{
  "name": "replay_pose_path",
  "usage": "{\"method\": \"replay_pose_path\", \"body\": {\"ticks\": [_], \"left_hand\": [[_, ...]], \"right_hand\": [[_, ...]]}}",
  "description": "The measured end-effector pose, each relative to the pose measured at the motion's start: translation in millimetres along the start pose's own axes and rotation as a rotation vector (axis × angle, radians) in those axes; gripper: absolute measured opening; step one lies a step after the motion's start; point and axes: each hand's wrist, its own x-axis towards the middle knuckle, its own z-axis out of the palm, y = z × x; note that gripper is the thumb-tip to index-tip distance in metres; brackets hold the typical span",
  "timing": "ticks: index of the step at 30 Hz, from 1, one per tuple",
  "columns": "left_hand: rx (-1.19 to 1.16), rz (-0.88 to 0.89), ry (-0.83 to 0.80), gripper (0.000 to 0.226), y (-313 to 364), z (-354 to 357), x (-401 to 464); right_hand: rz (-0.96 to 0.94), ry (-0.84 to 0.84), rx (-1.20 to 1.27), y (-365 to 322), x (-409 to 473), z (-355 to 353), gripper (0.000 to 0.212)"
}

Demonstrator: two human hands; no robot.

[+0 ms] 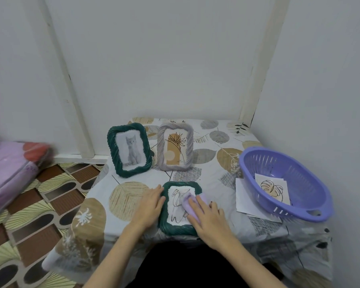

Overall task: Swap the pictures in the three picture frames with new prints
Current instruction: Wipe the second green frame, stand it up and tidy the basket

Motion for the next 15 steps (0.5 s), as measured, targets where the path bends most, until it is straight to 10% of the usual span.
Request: {"method": "replay_pose_path", "body": {"ticks": [15], "left_hand": [[0.307, 0.066, 0.026, 0.080, -14.8, 16.5, -5.4]], "right_hand": [[-0.226, 0.198, 0.155, -15.5, 31.5, 9.8, 0.046]]}}
